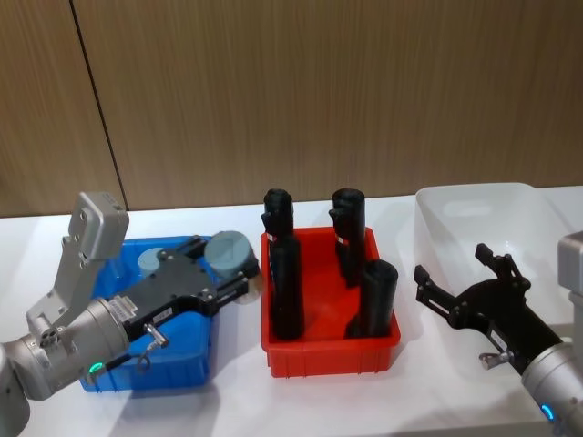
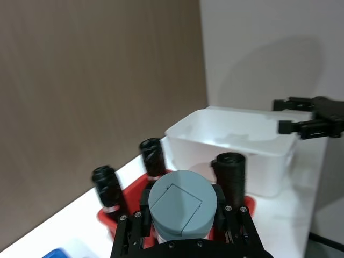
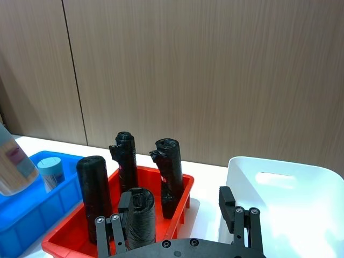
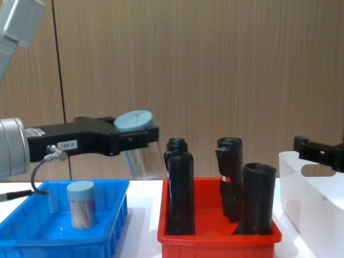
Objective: Pick the cotton swabs from the blue box and place them into the white box.
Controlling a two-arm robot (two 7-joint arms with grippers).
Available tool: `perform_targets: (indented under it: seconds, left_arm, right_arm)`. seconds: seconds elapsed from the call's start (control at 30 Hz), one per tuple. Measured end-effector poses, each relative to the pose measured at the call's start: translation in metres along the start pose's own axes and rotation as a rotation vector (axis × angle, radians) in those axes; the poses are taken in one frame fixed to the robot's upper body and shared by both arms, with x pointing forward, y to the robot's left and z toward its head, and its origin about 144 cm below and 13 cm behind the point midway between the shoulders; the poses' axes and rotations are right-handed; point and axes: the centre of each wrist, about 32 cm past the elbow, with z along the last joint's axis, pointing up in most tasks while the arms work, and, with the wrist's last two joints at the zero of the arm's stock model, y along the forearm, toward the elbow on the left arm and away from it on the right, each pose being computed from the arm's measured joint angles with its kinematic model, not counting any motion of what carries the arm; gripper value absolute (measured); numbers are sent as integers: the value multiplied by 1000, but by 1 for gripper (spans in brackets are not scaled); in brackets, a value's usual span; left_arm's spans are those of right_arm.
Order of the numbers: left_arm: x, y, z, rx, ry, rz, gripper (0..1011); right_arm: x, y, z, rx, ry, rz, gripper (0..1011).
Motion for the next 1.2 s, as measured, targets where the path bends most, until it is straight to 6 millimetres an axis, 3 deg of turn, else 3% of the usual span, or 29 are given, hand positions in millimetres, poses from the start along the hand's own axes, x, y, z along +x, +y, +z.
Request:
perform_targets:
  seconds: [0.6, 1.2]
  left_arm:
    - [-2, -11, -4, -22, 138, -262, 661]
    - [-3, -15, -11, -1, 211, -308, 660]
  right_arm:
    - [0, 0, 0, 0, 0, 0, 1002]
    - [0, 0, 0, 0, 0, 0, 1002]
